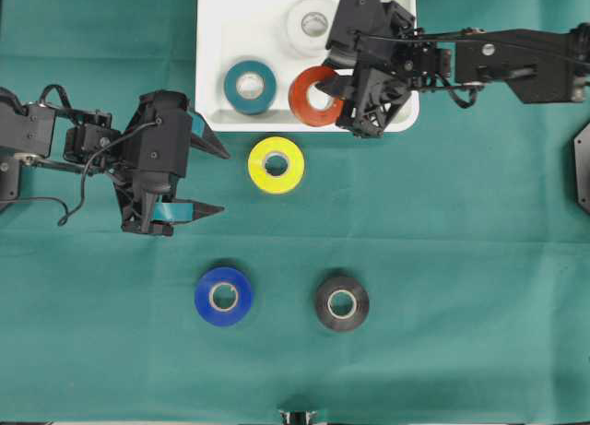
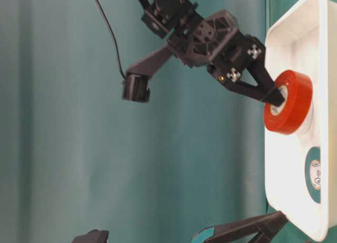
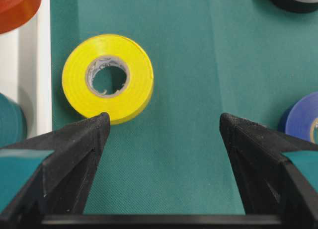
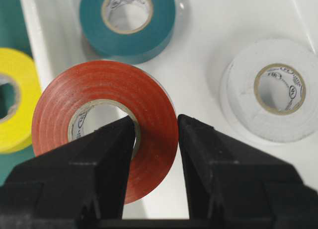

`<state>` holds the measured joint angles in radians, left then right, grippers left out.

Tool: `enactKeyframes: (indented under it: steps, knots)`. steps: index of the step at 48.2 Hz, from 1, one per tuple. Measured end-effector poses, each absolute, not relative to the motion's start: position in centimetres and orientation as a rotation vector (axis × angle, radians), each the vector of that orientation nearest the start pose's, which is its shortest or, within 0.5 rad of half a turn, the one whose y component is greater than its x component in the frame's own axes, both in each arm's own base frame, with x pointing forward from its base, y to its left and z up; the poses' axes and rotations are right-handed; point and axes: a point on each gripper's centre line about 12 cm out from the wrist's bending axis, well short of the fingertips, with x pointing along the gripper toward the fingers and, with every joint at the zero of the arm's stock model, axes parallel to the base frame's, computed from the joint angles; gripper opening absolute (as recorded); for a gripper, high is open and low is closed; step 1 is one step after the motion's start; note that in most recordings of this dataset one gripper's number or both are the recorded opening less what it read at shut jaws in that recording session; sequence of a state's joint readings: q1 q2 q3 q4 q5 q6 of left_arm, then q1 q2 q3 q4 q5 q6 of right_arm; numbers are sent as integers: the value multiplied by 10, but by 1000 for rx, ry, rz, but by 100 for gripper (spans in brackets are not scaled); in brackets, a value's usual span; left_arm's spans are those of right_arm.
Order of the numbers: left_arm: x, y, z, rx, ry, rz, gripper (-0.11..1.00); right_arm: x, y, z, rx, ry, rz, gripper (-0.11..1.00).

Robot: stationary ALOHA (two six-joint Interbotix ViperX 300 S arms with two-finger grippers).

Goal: Put the tape alternately from left to right into the white case.
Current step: 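Lift the orange-red roll with the right gripper and lower it into the tray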

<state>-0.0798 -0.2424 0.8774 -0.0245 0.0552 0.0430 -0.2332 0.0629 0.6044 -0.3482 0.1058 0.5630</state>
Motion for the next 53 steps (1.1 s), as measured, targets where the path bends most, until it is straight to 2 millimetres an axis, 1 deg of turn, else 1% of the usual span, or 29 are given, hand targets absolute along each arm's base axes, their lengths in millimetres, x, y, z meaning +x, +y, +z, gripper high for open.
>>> enactKeyframes:
  steps: [8, 13, 23, 46, 48, 49, 53]
  knots:
    - [318, -26, 179, 43, 688, -84, 92, 389, -113, 148, 293, 741, -372, 2]
    - [318, -26, 179, 45, 688, -84, 92, 390, -118, 143, 299, 746, -383, 2]
    - [317, -26, 179, 45, 689, -84, 92, 391, -119, 141, 283, 747, -376, 2]
    - [317, -26, 179, 45, 689, -84, 92, 391, -120, 141, 278, 747, -376, 2]
    - [317, -26, 179, 46, 689, -85, 92, 391, -120, 140, 274, 749, -374, 5]
    - [317, -26, 179, 46, 689, -85, 92, 391, -120, 139, 272, 751, -373, 8]
    - [317, -25, 178, 45, 691, -84, 92, 391, -120, 139, 266, 750, -371, 26]
